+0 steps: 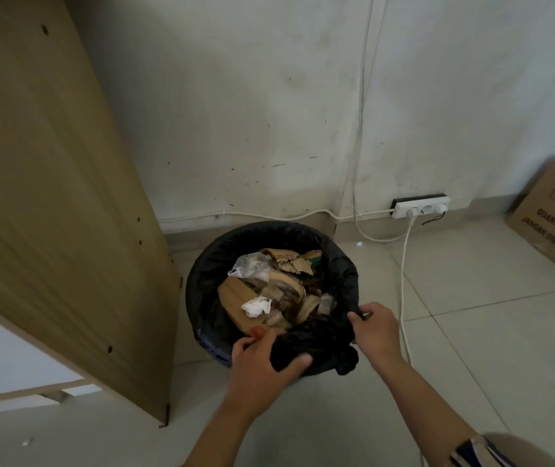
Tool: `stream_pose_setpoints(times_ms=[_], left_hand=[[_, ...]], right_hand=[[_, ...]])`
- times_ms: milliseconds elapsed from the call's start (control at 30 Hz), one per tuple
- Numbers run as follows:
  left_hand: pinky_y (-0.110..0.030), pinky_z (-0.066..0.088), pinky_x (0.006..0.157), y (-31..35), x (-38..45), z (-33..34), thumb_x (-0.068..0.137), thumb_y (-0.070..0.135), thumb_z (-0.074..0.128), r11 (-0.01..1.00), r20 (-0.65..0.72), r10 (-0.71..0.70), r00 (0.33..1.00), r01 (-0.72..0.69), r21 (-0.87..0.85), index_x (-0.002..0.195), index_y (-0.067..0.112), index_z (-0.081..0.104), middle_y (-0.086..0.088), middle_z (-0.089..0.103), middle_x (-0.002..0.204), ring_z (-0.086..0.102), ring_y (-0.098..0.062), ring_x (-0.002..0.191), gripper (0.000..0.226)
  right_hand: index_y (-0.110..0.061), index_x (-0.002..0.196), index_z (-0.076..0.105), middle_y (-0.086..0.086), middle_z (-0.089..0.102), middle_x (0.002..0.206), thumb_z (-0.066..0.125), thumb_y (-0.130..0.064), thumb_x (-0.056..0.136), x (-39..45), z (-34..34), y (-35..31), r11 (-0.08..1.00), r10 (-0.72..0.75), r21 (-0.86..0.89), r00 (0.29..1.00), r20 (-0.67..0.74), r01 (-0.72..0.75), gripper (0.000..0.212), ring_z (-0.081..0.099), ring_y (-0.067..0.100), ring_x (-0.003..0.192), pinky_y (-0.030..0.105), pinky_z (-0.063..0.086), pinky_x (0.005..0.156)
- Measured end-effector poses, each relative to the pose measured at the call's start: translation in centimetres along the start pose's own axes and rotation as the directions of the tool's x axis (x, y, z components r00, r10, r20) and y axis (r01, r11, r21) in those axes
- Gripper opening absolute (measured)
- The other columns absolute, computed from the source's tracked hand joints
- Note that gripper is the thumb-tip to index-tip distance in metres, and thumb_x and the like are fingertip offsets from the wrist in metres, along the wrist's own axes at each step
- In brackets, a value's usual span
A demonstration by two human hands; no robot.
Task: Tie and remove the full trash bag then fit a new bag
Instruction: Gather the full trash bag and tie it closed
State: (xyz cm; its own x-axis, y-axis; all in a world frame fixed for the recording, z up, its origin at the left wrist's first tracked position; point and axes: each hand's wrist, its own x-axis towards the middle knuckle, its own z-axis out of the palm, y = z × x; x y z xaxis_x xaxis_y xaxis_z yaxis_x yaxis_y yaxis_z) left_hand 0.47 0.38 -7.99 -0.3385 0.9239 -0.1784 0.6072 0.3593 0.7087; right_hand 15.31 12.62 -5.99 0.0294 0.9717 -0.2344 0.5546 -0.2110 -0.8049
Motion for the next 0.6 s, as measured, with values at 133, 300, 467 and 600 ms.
stream_pose_setpoints(times_ms=[133,300,467,600], left_hand=[[-0.034,0.033,0.096,0.6,0.0,0.4,0.079,0.041,0.062,0.976,-0.195,0.195,0.961,-0.171,0.133,0.090,0.016,0.065,0.019,0.055,0.077,0.051,-0.003,0.080,0.027],[-0.028,0.031,0.088,1.0,0.0,0.4,0.076,0.055,0.030,0.982,-0.248,0.183,0.951,-0.166,0.089,0.083,0.003,0.064,0.012,0.051,0.062,0.040,-0.014,0.089,0.062],[-0.030,0.043,0.076,0.9,0.2,-0.4,0.074,0.057,0.035,0.991,-0.146,0.104,0.984,-0.115,-0.071,0.114,0.016,0.056,0.006,0.053,0.079,0.053,-0.012,0.079,0.061],[-0.019,0.033,0.060,0.1,0.6,0.3,0.074,0.078,0.029,0.975,-0.211,0.214,0.954,-0.221,-0.009,0.069,0.042,0.052,0.015,0.049,0.059,0.046,-0.002,0.058,0.043]], right_hand=[[-0.006,0.084,0.057,0.009,0.058,0.085,0.059,-0.012,0.085,0.6,-1.4,-1.2,0.989,-0.114,0.086,0.993,-0.033,0.116,0.006,0.056,0.026,0.083,0.028,0.038,0.070],[-0.015,0.076,0.053,0.003,0.055,0.089,0.059,-0.006,0.084,1.8,-2.2,-2.5,0.951,-0.175,0.264,0.984,0.035,0.160,0.014,0.053,0.021,0.095,0.027,0.038,0.078],[-0.008,0.115,0.052,0.007,0.054,0.110,0.050,-0.037,0.089,3.7,-2.5,-1.8,0.943,0.009,0.332,1.000,0.015,-0.013,0.039,0.052,0.025,0.100,0.033,0.039,0.080],[-0.014,0.063,0.046,0.007,0.046,0.070,0.051,-0.036,0.088,5.3,-1.7,-0.9,0.986,0.109,0.098,0.969,0.222,-0.133,0.034,0.046,0.023,0.071,0.032,0.034,0.068]])
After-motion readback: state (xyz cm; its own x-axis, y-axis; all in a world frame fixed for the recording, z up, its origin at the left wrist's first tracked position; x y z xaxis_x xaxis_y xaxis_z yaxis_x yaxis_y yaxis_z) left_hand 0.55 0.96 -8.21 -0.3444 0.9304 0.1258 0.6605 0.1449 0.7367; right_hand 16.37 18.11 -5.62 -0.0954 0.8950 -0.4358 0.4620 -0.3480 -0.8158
